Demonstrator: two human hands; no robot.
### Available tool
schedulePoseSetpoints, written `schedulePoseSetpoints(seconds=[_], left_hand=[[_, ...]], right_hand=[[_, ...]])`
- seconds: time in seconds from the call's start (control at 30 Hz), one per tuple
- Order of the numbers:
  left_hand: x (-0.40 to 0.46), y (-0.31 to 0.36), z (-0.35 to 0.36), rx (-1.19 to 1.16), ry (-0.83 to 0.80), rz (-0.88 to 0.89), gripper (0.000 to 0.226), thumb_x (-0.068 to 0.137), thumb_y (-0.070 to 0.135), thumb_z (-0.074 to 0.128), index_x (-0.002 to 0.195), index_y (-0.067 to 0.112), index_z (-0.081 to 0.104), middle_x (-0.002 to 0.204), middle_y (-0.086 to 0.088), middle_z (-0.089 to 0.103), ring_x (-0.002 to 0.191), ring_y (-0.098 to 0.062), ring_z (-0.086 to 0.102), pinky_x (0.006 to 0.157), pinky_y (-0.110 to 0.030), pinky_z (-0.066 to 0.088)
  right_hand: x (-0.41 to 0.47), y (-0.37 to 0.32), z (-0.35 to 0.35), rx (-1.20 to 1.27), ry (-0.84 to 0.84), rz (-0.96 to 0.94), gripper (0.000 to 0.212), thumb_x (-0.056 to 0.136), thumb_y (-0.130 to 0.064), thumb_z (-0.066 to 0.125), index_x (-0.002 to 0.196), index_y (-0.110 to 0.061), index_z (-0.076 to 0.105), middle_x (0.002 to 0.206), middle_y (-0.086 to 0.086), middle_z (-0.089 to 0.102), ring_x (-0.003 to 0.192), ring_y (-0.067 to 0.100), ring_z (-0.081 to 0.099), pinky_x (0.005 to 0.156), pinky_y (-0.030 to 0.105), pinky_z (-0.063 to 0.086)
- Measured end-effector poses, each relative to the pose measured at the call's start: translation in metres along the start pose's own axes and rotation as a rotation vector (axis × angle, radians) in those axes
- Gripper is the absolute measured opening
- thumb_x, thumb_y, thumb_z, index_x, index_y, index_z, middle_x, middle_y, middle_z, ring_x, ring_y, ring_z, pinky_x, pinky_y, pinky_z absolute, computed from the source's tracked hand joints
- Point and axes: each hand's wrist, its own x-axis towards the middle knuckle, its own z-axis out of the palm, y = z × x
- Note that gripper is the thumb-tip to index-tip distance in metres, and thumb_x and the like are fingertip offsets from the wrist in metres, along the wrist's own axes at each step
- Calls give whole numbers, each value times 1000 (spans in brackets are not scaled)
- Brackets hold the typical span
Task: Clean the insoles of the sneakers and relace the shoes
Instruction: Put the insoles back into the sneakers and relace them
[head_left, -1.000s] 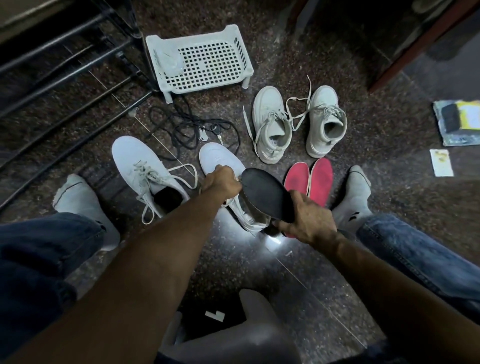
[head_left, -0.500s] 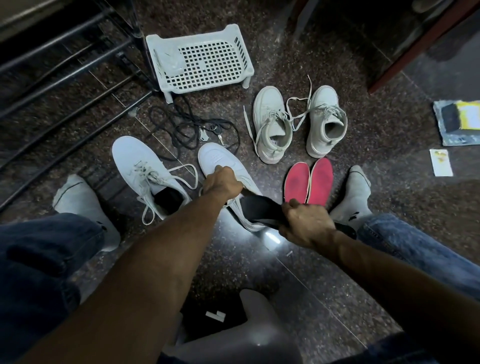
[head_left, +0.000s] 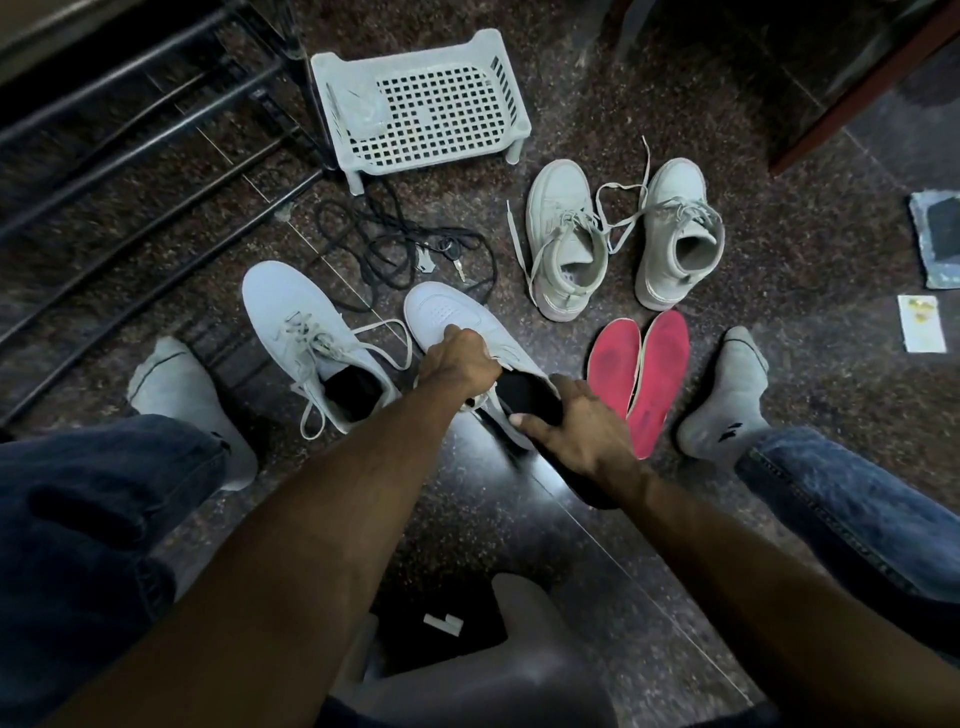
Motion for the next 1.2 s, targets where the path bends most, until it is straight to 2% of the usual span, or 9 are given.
schedulePoseSetpoints(seconds=[0.13,0.23,0.4,0.53,0.77,0.9,1.0,1.1,1.2], left_hand=[[0,3,-2,46,-9,5,31,81,25,58,108,11,67,121,-8,50,106,-38,59,90,-44,52],[-2,4,-2,61,-15,7,31,82,24,58,109,12,66,121,-8,48,106,-37,59,90,-44,52],[-6,4,-2,79,-29,57,25,86,22,57,106,11,67,119,-8,44,104,-38,59,90,-42,51],[-5,1,0,35,-18,60,22,85,23,58,100,11,68,116,-7,44,102,-37,60,86,-39,51],[-2,-3,1,9,-28,58,23,83,25,60,100,12,69,119,-6,47,107,-36,58,90,-41,51],[0,-2,2,-2,-46,53,22,83,25,59,99,13,69,121,-6,46,111,-35,54,93,-44,49],[0,-2,1,-10,-51,45,24,83,25,60,100,11,69,120,-5,46,111,-35,54,93,-45,49],[-2,-3,1,-10,-57,44,25,81,25,61,99,10,69,120,-5,49,110,-35,55,93,-46,50],[-3,-4,2,-23,-53,30,25,81,25,61,99,9,68,119,-4,48,109,-35,56,90,-47,51]], right_hand=[[-4,42,-16,61,-195,117,32,82,-53,67,96,-25,59,96,4,68,90,25,64,72,30,47],[-9,52,-15,149,-258,96,17,87,-33,67,78,-20,61,81,5,66,85,27,66,67,31,46],[5,14,-12,-121,-61,-44,21,87,-29,56,104,-19,65,105,10,69,99,31,63,71,31,44],[27,-2,0,-78,-35,-35,21,89,-30,55,106,-21,63,107,11,69,98,34,63,73,33,48],[26,-2,8,242,22,78,21,85,-36,61,90,-17,68,87,6,71,81,28,64,69,34,51],[22,28,-7,298,-41,128,20,83,-20,63,63,-16,67,54,-2,64,47,19,60,50,27,49],[24,37,-7,427,-87,128,26,86,-15,68,61,-10,68,49,-1,59,35,11,47,42,24,41],[33,22,4,376,-45,100,24,87,-18,66,67,-5,70,55,6,61,42,17,52,48,28,44],[40,1,23,158,16,86,19,85,-25,62,83,-10,73,79,13,70,73,30,65,62,32,48]])
